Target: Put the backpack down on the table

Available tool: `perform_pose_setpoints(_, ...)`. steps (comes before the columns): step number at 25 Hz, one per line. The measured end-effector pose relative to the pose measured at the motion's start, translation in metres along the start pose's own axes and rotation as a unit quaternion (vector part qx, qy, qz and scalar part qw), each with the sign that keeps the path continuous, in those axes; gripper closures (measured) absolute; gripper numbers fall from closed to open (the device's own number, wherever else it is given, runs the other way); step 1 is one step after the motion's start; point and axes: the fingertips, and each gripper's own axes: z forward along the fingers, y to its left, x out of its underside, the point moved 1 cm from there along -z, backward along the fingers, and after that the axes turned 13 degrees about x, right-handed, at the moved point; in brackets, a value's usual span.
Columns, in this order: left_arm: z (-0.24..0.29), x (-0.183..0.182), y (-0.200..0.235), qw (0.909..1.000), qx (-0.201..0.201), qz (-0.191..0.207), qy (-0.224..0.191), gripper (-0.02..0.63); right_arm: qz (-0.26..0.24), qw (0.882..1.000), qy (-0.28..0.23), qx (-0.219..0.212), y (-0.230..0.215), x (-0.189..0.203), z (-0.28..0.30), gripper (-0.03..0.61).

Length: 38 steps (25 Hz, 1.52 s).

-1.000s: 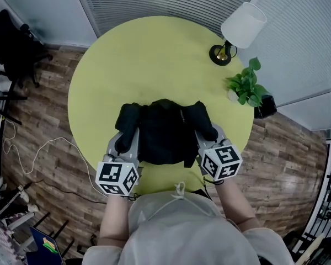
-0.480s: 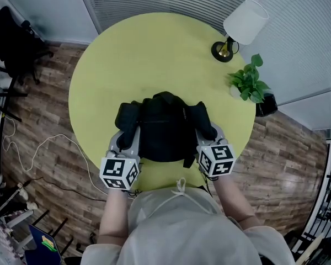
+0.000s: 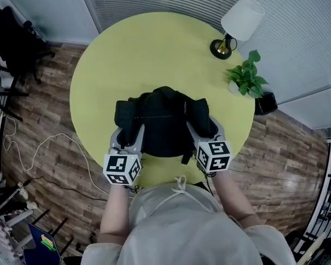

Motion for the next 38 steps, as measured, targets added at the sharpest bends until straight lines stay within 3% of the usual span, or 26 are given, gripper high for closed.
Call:
perform_pose_setpoints(3,-0.003,0.007,-0.010,0.9999,-0.003,-0.009,-0.012,0.296,-0.005,1.000,-0.013,0.006,-0.002,0.000,-0.009,0.200)
perform_pose_setpoints(5,-0.007,0.014,-0.016,0.9998,-0.014,-0.008,-0.007,0.224,-0.001,1.000,-0.026,0.011,-0.005,-0.002,-0.017,0.164)
perform_pose_setpoints(13,-0.033,0.029,-0.042,0.9980,-0.061,-0.005,-0.013,0.193,0.010,0.999,-0.041,-0.002,-0.020,0.014,-0.052,0.133)
perform_pose_setpoints(18,-0.056,0.028,-0.074,0.9970,-0.073,-0.012,-0.024,0.196,0.000,0.999,-0.033,-0.024,-0.021,0.026,-0.085,0.219)
perform_pose_setpoints(24,-0.081,0.028,-0.116,0.9951,-0.089,-0.016,-0.039,0.305,-0.008,0.998,-0.042,-0.043,-0.024,0.030,-0.129,0.377)
perform_pose_setpoints(29,-0.096,0.027,-0.141,0.9939,-0.095,-0.021,-0.052,0.470,-0.003,0.997,-0.061,-0.044,-0.031,0.026,-0.154,0.563)
perform_pose_setpoints(31,-0.100,0.024,-0.149,0.9933,-0.101,-0.017,-0.053,0.497,-0.005,0.997,-0.066,-0.050,-0.031,0.025,-0.162,0.580)
perform_pose_setpoints(34,-0.107,0.015,-0.159,0.9925,-0.109,-0.004,-0.056,0.607,-0.007,0.995,-0.078,-0.058,-0.029,0.018,-0.173,0.580)
perform_pose_setpoints(38,-0.108,0.000,-0.173,0.9922,-0.106,0.033,-0.057,0.607,-0.015,0.992,-0.101,-0.068,-0.026,0.006,-0.185,0.580)
